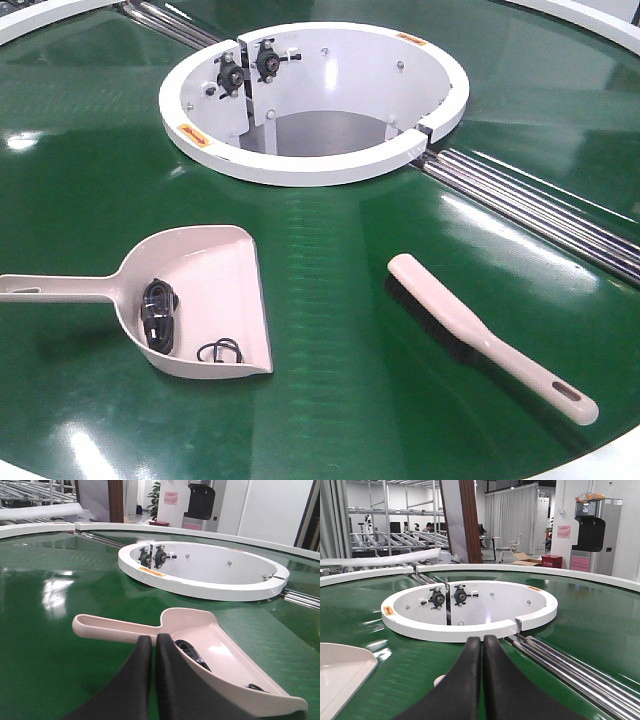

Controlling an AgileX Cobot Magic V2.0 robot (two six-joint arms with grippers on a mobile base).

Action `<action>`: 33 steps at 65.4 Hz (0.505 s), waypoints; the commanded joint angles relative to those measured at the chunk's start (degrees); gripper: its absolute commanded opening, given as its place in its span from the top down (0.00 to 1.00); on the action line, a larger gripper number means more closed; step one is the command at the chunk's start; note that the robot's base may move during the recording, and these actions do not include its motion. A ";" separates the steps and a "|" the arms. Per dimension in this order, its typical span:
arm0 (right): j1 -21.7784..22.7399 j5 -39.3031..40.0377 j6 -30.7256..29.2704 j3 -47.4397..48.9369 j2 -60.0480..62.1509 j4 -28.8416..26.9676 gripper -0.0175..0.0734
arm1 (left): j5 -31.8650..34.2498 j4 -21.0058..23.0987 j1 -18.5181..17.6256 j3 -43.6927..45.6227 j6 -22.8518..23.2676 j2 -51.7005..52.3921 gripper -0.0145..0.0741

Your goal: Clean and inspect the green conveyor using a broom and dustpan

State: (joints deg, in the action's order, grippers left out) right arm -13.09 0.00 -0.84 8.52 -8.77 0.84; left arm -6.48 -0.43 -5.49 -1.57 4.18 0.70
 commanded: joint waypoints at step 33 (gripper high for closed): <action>0.31 3.94 -0.05 1.65 -0.64 0.19 0.82 | 4.09 0.43 0.09 -0.62 0.65 0.82 0.84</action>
State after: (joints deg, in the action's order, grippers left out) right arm -13.09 0.00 -0.84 8.52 -8.77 0.84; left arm -6.48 -0.43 -5.49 -1.57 4.37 0.70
